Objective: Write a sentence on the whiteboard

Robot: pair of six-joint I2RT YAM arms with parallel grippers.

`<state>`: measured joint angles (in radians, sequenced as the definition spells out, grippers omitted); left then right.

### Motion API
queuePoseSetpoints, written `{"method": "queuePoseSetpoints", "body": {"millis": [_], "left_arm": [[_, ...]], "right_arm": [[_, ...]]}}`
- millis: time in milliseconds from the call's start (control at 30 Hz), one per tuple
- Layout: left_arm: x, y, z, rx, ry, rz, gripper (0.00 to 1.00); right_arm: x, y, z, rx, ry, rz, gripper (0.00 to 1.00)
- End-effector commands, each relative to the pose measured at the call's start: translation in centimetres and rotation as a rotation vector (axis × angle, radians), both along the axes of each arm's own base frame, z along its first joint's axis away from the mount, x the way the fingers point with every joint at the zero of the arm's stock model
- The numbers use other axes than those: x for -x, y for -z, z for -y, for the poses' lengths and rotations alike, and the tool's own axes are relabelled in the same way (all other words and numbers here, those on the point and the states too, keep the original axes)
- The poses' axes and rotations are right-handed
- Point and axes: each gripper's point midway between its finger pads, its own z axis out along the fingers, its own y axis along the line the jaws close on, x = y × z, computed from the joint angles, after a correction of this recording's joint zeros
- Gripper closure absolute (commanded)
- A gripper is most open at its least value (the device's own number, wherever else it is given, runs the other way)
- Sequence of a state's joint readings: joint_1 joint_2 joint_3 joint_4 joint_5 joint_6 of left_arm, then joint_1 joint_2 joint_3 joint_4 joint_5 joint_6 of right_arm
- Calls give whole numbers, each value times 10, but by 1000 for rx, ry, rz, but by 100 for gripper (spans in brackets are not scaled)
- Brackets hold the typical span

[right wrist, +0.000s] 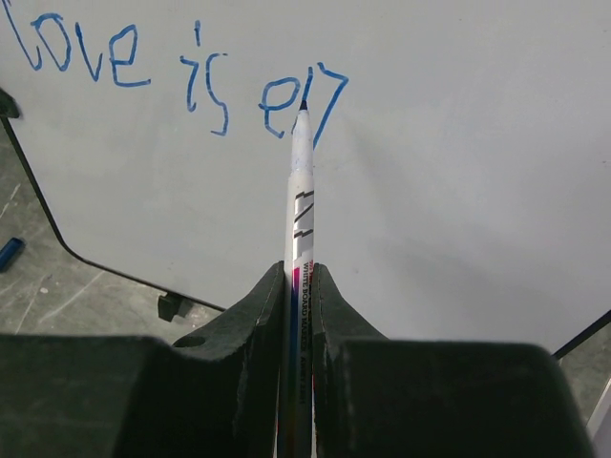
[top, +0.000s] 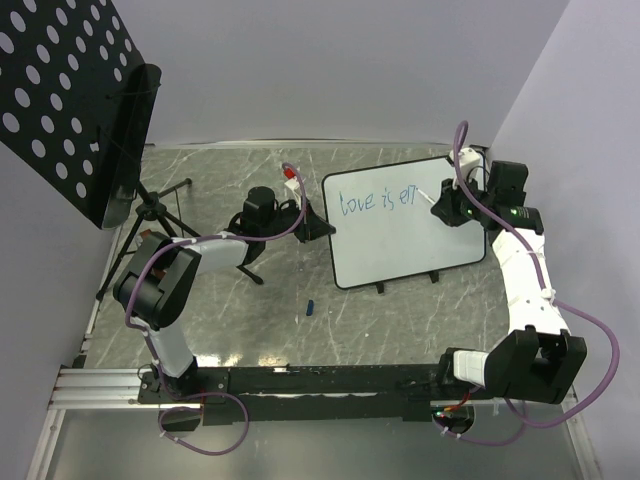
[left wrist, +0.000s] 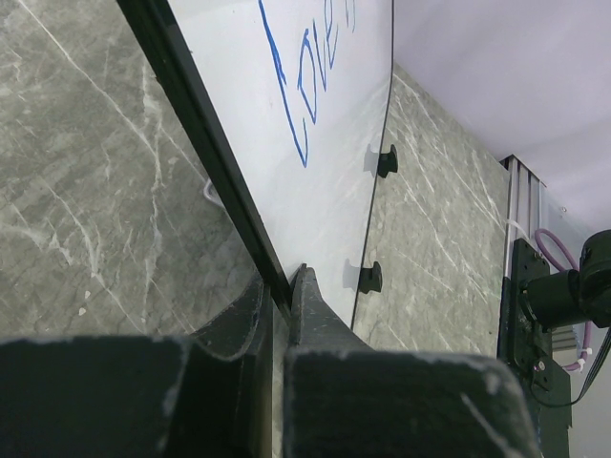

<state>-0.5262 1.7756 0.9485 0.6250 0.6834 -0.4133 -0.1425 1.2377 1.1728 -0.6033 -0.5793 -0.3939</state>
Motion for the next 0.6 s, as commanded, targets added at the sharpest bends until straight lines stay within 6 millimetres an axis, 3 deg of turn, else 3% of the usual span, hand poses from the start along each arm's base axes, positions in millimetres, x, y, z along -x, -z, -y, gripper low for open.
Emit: {"method": "queuePoseSetpoints", "body": {"millis": [0,567], "left_arm": [[1,10,1,-64,30,114,99],[1,10,1,-67,27,116,99]], "right_arm": [[-11,-18,3,-7,-3,69,100],[-17,-20,14,-10,18,101,100]]}}
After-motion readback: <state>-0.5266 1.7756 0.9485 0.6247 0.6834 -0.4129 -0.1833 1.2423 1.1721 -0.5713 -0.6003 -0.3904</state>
